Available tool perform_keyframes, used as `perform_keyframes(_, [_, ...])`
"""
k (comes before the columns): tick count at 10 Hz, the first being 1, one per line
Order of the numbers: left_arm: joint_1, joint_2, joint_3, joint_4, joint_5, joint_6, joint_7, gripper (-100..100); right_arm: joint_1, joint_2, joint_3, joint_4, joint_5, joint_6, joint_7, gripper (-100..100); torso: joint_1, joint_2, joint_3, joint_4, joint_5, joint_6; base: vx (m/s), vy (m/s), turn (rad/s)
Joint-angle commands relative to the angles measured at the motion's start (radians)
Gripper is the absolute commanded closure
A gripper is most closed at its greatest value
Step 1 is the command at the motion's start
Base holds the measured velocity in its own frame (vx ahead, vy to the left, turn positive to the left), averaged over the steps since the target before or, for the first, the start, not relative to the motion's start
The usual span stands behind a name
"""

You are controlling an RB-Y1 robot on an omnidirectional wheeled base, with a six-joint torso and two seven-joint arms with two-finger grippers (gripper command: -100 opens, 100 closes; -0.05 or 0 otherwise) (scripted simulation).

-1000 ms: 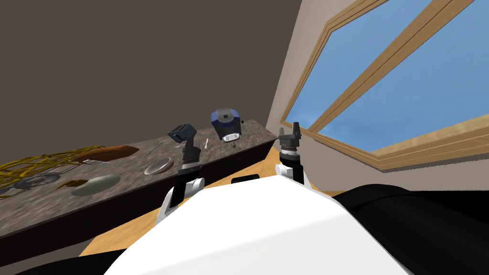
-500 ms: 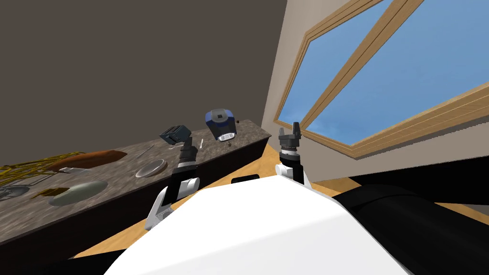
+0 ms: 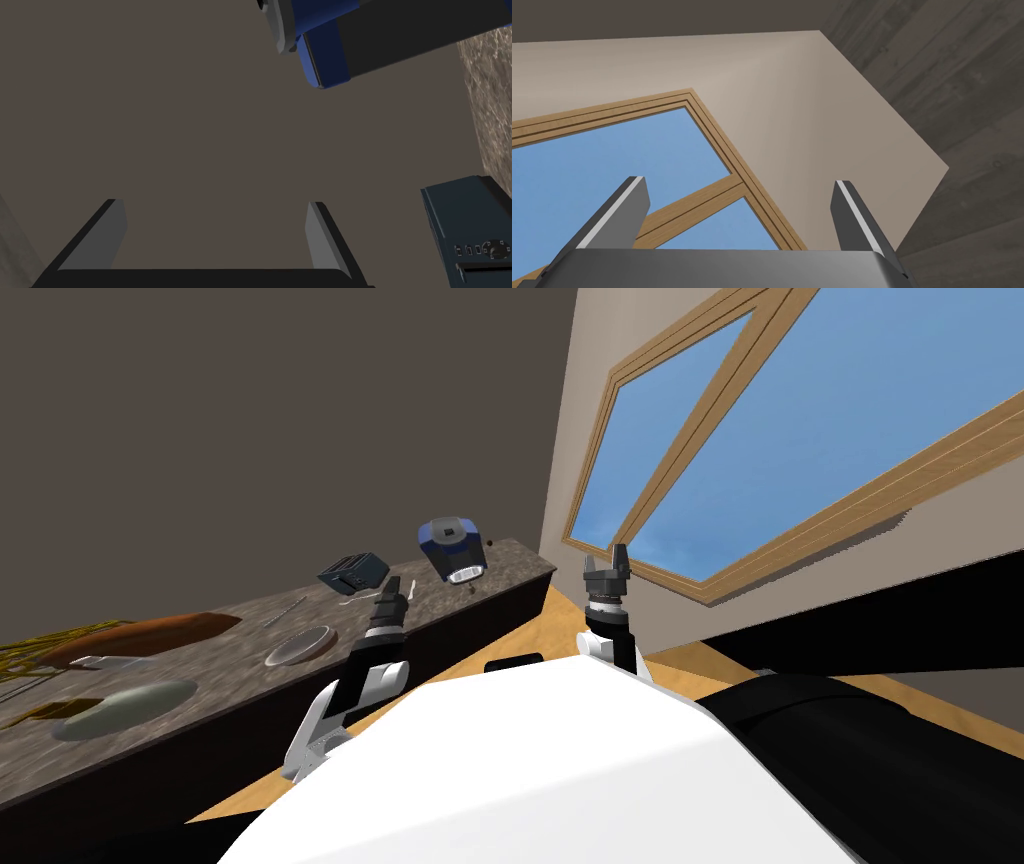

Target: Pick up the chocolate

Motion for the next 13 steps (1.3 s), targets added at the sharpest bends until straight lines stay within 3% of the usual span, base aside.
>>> perform_keyframes(1, [0.002,0.024,0.024,-0.006,0.013,0.05,-0.004,-100,0.0,0.0,0.0,0.0,0.0,0.0,0.0,0,0.0,0.0,0.0,0.0,0.0,0.0,-0.055,-0.067,-0.165])
perform_keyframes(7, [-0.001,0.084,0.078,-0.009,0.05,0.218,-0.018,-100,0.0,0.0,0.0,0.0,0.0,0.0,0.0,0,0.0,-0.001,-0.001,0.0,0.0,0.0,-0.044,-0.065,-0.128])
perform_keyframes(9, [-0.001,0.084,0.078,-0.009,0.05,0.254,-0.018,-100,0.0,0.0,0.0,0.0,0.0,0.0,0.0,0,0.0,-0.001,-0.001,0.0,0.0,0.0,-0.022,-0.039,-0.022])
perform_keyframes(13, [-0.001,0.123,0.106,-0.009,0.076,0.376,-0.026,-100,0.0,0.0,0.0,0.0,0.0,0.0,0.0,0,0.0,-0.002,-0.001,-0.001,0.0,0.0,-0.018,-0.054,-0.128])
